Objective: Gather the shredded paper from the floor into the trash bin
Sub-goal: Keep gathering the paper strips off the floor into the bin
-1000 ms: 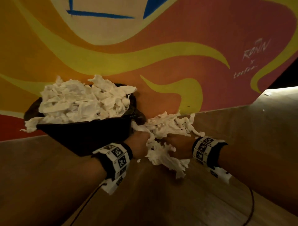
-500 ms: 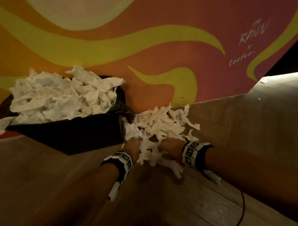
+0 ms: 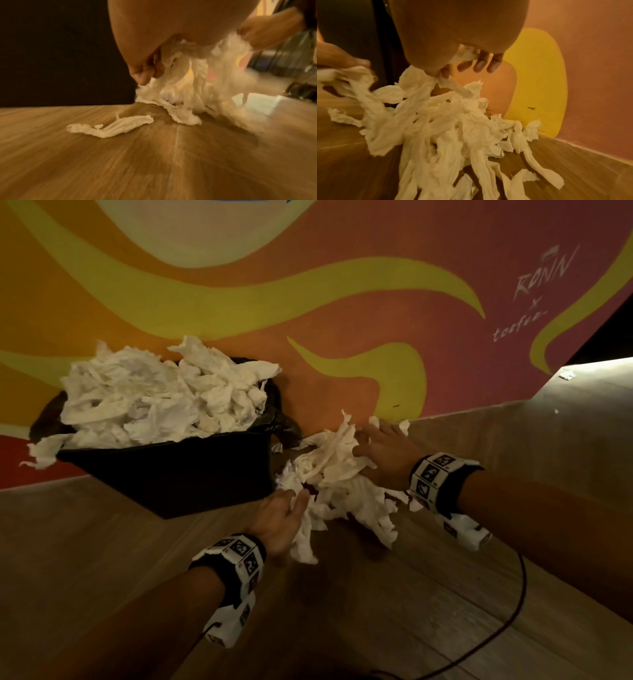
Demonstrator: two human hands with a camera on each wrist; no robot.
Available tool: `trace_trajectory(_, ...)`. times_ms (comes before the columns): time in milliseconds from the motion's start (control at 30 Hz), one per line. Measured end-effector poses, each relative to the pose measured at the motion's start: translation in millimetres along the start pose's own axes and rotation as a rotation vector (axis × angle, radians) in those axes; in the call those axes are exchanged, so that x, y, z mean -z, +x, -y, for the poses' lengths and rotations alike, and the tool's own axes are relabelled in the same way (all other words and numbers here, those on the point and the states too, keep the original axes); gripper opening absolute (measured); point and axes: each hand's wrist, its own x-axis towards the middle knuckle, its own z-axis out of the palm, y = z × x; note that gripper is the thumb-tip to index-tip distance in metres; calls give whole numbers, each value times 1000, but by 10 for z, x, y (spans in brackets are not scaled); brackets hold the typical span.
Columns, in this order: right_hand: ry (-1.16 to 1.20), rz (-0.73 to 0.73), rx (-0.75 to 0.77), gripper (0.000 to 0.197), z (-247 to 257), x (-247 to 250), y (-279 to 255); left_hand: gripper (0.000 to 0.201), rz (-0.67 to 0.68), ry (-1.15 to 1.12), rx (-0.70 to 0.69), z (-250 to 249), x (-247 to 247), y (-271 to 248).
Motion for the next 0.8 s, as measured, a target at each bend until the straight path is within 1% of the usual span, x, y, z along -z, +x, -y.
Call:
trace_trajectory(33, -10, -57, -3, 34, 6, 33, -5, 50, -58, -27, -10, 4, 23, -26)
trace_trajectory(100, -43, -155, -13, 31, 22, 116, -2, 37, -145, -18, -11, 35, 81, -59)
trace_trajectory(200, -48, -259, -58, 29, 7, 255, 39, 17, -191, 47, -15, 103, 155, -95)
trace_trajectory(267, 9, -283, -60, 30, -17, 334, 91, 6, -207, 12, -28, 175, 206, -117)
trace_trajectory(300, 89, -270, -36, 30, -18, 365, 114, 7, -204, -28, -30, 210, 234, -129)
trace_trajectory(367, 327, -244, 14, 25, 34, 406, 128, 20, -161, -112, -11, 256, 301, -150)
trace_trajectory(400, 414, -233, -3, 24, 67, 404, 123, 24, -125, -157, 13, 274, 322, -158)
trace_trajectory(433, 464, -234, -35, 24, 83, 384, 115, 24, -89, -166, 32, 290, 327, -153)
trace_trajectory(467, 495, -227, -60, 23, 114, 360, 95, 22, -59, -133, 53, 306, 327, -157)
trace_trajectory(500, 531, -199, -72, 21, 149, 330, 72, 21, -32, -84, 82, 327, 326, -163)
trace_trajectory(567, 629, -93, -72, 12, 220, 288, 12, 30, 14, -47, 132, 326, 319, -159)
trace_trajectory(600, 656, -44, -64, 13, 248, 281, -16, 33, 20, -40, 130, 306, 311, -148)
trace_trajectory(700, 604, 107, -61, 35, 271, 267, -46, 25, -19, -71, 89, 201, 258, -75)
trace_trajectory(733, 587, 176, -67, 38, 272, 273, -61, 27, -17, -67, 85, 161, 233, -44)
trace_trajectory(800, 576, 282, -78, 30, 263, 269, -93, 47, 58, 14, 79, 100, 161, 45)
